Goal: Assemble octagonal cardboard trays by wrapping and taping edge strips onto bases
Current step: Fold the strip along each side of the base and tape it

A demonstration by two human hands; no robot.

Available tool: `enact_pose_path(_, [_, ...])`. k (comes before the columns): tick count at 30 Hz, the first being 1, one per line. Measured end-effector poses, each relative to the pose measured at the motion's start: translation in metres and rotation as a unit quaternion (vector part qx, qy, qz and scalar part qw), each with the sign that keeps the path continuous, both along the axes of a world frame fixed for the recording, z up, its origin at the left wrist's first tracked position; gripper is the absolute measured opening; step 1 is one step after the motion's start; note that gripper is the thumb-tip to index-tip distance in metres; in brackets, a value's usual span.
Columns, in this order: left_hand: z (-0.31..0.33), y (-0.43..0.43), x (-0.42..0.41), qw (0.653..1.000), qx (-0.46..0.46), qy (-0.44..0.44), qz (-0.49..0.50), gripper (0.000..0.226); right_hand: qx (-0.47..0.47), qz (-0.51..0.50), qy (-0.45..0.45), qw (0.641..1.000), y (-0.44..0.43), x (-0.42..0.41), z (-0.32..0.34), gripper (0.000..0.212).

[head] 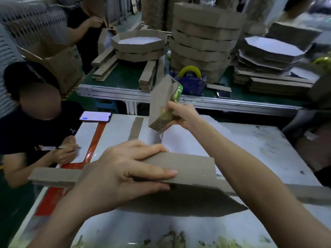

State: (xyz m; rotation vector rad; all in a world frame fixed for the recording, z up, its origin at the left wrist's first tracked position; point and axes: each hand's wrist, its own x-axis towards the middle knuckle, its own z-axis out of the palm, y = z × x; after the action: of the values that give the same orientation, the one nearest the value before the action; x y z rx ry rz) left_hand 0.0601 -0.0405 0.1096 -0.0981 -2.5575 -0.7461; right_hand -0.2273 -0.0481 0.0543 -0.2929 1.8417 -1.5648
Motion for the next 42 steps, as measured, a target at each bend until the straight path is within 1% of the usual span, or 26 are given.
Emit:
enact_pose_path(3, [-0.004,0.011,-0.011,0.999,-0.011,-0.007,-0.030,0.030,-0.010,-0.035,0.027,0.999,0.038,-0.004,0.022,0.030])
enact_pose_path(7, [-0.012,0.030,-0.021,0.998,0.023,-0.019,-0.061,0.031,0.011,-0.109,0.077,0.991,0.098,-0.019,0.023,0.031])
enact_pose_path(11, [-0.021,0.055,-0.032,0.995,0.068,-0.014,-0.068,0.033,0.051,-0.198,0.107,0.973,0.158,-0.045,0.004,0.027])
enact_pose_path(14, [-0.027,0.074,-0.043,0.994,0.093,-0.009,-0.060,0.035,0.075,-0.235,0.114,0.962,0.199,-0.073,-0.015,0.021])
enact_pose_path(15, [-0.027,0.081,-0.048,0.994,0.093,-0.004,-0.056,0.035,0.085,-0.247,0.112,0.959,0.211,-0.082,-0.022,0.022])
enact_pose_path(18, [-0.027,0.100,-0.066,0.996,0.085,-0.009,-0.038,0.035,0.123,-0.289,0.110,0.943,0.244,-0.107,-0.045,0.036])
enact_pose_path(20, [-0.026,0.110,-0.078,0.996,0.085,-0.013,-0.027,0.034,0.135,-0.300,0.104,0.938,0.261,-0.122,-0.060,0.028])
enact_pose_path(22, [-0.026,0.119,-0.088,0.997,0.077,0.004,-0.021,0.032,0.145,-0.307,0.099,0.936,0.273,-0.135,-0.072,0.023])
enact_pose_path(26, [-0.029,0.138,-0.102,0.997,0.079,0.008,-0.010,0.031,0.179,-0.296,0.108,0.932,0.284,-0.156,-0.093,0.028])
enact_pose_path(31, [-0.029,0.148,-0.108,0.997,0.076,-0.006,-0.020,0.028,0.245,-0.228,0.129,0.933,0.286,-0.164,-0.116,0.026])
enact_pose_path(35, [-0.029,0.145,-0.104,0.995,0.096,-0.021,-0.007,0.029,0.276,-0.157,0.104,0.943,0.298,-0.164,-0.141,0.034])
enact_pose_path(37, [-0.028,0.145,-0.105,0.994,0.104,-0.025,0.002,0.029,0.261,-0.141,0.079,0.952,0.303,-0.166,-0.145,0.041])
enact_pose_path(39, [-0.028,0.146,-0.107,0.995,0.099,-0.031,0.009,0.029,0.223,-0.160,0.034,0.961,0.305,-0.169,-0.142,0.047])
enact_pose_path(41, [-0.027,0.147,-0.108,0.995,0.095,-0.031,0.010,0.030,0.175,-0.198,-0.033,0.964,0.306,-0.171,-0.136,0.044])
enact_pose_path(42, [-0.027,0.147,-0.107,0.995,0.091,-0.027,0.010,0.030,0.150,-0.215,-0.060,0.963,0.306,-0.170,-0.132,0.038])
